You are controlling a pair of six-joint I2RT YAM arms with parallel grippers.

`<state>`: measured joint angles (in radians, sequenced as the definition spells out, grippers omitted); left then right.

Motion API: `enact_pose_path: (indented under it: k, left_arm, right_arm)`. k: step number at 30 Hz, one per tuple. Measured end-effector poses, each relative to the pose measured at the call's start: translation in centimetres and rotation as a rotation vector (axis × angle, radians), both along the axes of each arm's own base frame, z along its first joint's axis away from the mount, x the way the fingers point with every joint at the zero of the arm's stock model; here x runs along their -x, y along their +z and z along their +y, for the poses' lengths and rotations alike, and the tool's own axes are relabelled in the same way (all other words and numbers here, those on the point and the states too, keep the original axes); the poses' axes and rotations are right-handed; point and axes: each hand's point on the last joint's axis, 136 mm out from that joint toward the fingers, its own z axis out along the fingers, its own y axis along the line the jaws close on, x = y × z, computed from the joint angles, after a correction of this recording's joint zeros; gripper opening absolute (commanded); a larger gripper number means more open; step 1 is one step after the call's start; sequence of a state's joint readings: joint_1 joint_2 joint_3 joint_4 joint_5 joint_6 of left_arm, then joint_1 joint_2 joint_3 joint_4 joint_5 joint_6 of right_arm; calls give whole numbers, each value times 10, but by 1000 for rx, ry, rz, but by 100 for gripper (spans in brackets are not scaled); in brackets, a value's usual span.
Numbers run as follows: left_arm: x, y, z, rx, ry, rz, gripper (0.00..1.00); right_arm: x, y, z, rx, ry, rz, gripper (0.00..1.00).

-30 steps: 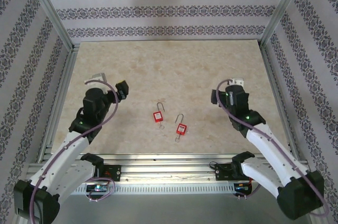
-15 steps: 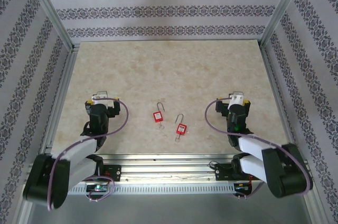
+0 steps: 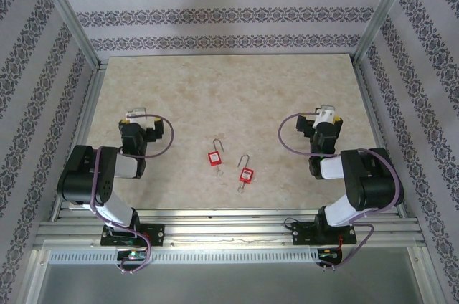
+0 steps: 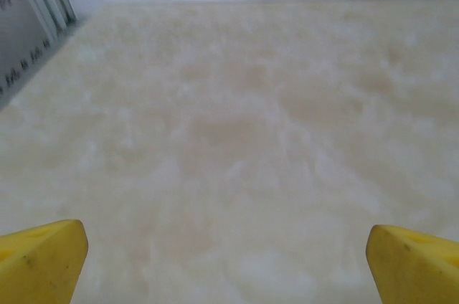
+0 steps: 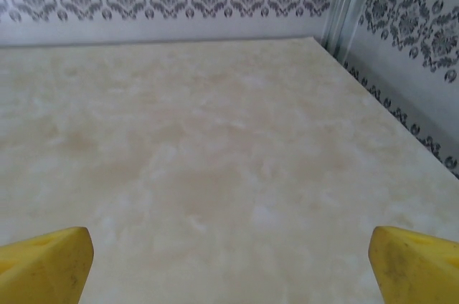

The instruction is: Unlock with the key

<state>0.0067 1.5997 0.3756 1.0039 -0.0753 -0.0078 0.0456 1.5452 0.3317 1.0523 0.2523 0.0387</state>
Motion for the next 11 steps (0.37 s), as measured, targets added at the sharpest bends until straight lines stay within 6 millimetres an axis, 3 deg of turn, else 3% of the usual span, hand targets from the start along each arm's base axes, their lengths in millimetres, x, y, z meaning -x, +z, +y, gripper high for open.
enact_pose_path:
  k: [11]
  left_arm:
    - [0,-3,-4,16,-22,18,100]
  right_arm:
    - [2,-7,0,-10,-2,28,98]
